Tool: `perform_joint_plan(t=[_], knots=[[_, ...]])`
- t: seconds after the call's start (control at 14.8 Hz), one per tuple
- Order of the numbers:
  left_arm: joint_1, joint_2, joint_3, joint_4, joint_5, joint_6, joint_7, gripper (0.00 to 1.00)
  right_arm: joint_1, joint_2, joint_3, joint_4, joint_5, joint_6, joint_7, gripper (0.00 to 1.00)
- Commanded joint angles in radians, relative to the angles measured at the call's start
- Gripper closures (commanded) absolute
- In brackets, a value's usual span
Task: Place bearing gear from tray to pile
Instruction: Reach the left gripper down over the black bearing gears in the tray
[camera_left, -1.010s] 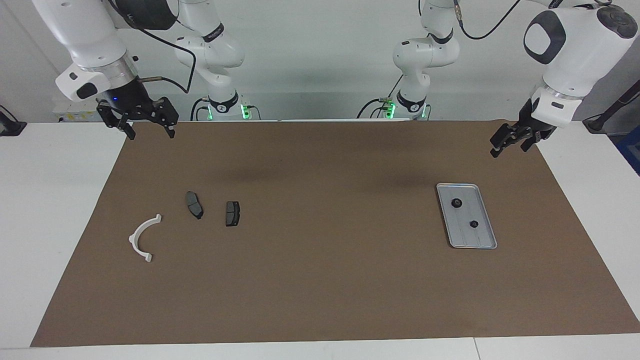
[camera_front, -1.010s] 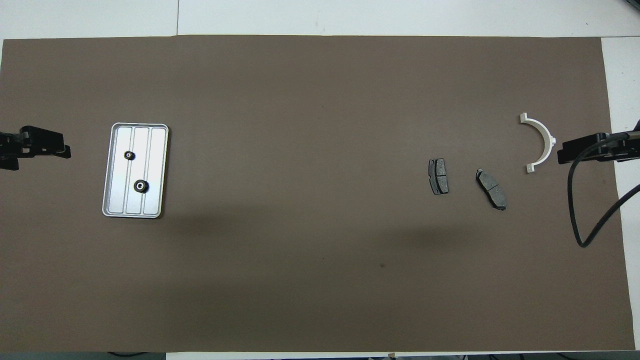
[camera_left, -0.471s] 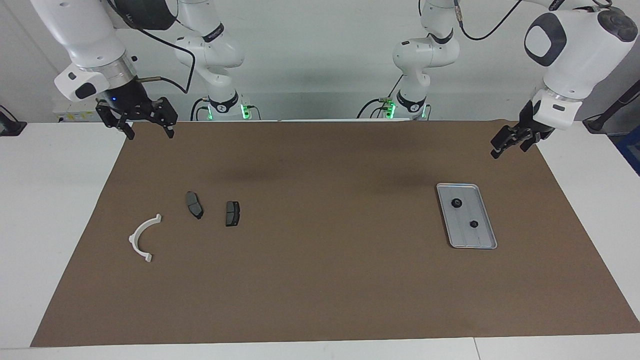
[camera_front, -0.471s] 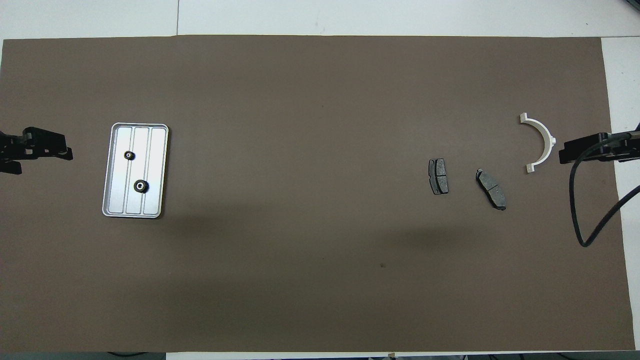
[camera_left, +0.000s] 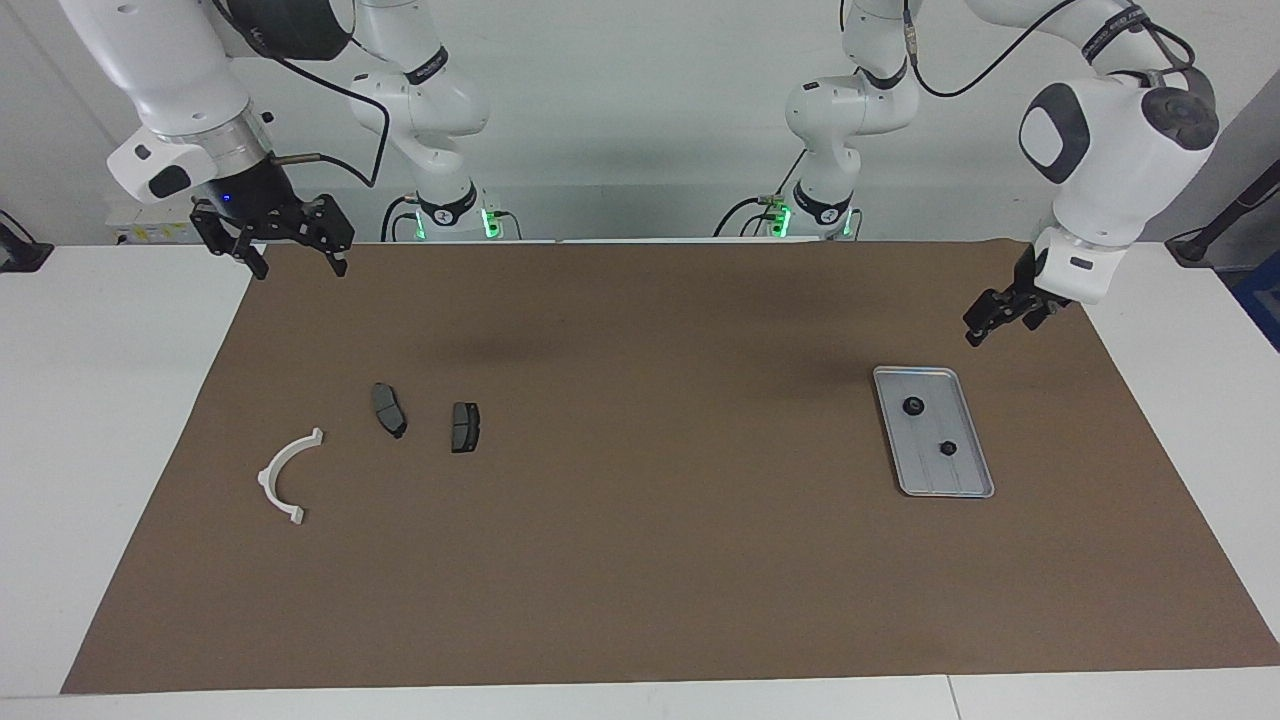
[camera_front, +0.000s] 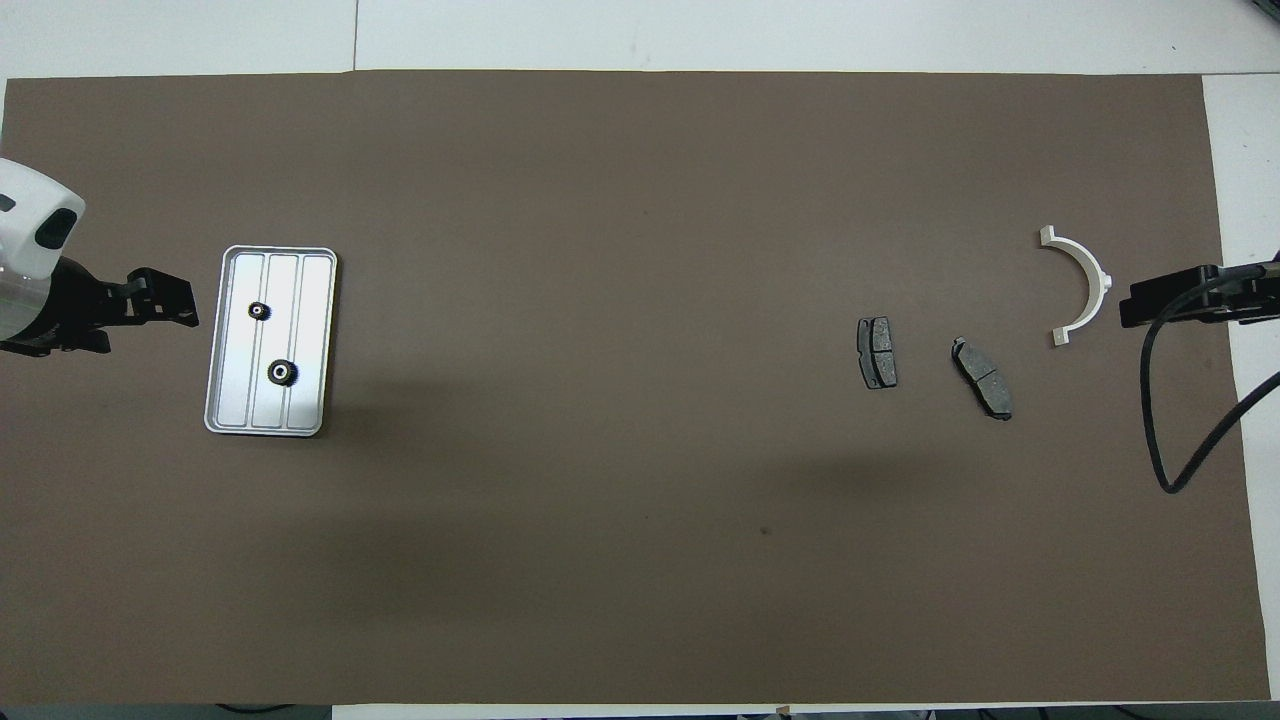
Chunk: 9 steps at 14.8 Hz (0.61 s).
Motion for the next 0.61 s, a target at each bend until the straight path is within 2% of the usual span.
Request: perform_joint_plan(t=[0.0, 0.13, 0.54], knots=[[-0.015, 0.001, 0.005, -0.097, 0.025, 0.133, -0.044, 0.23, -0.019, 0.001, 0.009, 0.009, 0.012, -0.017, 0.005, 0.0], [-0.018, 0.006, 0.005, -0.178, 0.025, 0.222, -0.046, 0.23, -0.02, 0.001, 0.009, 0.011, 0.012, -0.014, 0.005, 0.0], [-0.047, 0.095, 0.005, -0.209, 0.025, 0.301, -0.106, 0.23, -0.029, 0.001, 0.009, 0.009, 0.012, -0.006, 0.017, 0.0]])
